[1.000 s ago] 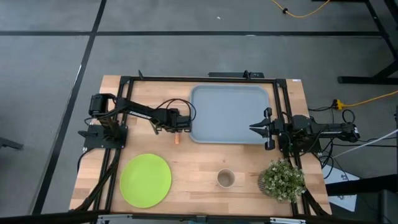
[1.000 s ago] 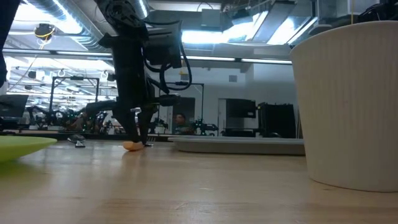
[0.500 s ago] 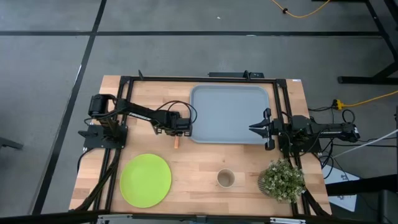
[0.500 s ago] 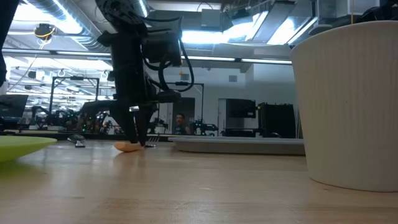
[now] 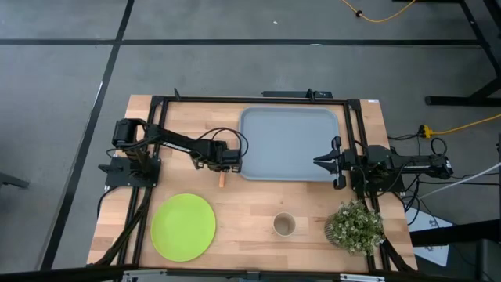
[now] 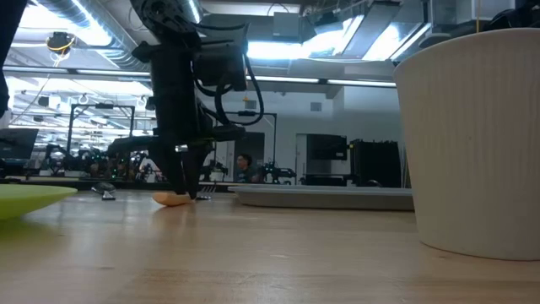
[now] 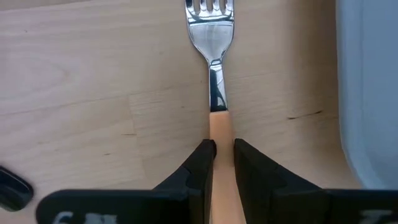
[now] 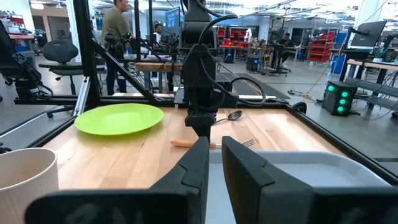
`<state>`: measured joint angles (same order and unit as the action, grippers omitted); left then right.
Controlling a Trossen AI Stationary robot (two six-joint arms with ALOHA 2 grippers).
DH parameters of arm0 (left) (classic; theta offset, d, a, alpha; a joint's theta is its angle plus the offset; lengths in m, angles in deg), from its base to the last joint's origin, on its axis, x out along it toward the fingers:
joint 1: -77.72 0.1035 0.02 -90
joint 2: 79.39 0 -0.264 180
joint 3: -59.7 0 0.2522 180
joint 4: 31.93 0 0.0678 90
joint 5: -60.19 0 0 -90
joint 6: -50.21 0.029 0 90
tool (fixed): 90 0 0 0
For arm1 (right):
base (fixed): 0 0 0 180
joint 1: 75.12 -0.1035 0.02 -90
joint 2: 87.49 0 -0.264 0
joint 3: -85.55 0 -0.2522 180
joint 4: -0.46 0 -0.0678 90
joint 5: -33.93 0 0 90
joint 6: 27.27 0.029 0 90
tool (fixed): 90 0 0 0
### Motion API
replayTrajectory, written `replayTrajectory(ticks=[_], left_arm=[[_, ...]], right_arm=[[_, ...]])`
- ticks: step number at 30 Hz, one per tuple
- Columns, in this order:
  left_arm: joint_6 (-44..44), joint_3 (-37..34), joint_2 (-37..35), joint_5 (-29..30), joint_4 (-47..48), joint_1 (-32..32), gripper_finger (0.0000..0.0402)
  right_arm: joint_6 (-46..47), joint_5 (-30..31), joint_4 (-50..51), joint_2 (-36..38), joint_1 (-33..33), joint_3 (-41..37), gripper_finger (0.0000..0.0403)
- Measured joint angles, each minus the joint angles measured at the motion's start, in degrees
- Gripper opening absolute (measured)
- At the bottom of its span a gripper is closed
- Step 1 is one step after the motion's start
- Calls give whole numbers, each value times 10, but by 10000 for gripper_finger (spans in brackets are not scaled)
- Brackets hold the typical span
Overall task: Pick and place plate/cup/fork/spoon on tray
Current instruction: Put the light orange fork on the light blue tray
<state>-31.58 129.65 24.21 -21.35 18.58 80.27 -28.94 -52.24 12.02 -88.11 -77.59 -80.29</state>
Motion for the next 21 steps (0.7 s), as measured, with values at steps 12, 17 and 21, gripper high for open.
replayTrajectory(ticks=[12,17,21], left_arm=[[52,46,-59,91,112,0,1],[45,46,-59,96,109,-6,1],[45,51,-61,91,106,-4,1]], right_arm=[[1,-9,0,0,0,0,51],[21,-10,1,0,0,0,51],[29,-10,1,0,0,0,51]])
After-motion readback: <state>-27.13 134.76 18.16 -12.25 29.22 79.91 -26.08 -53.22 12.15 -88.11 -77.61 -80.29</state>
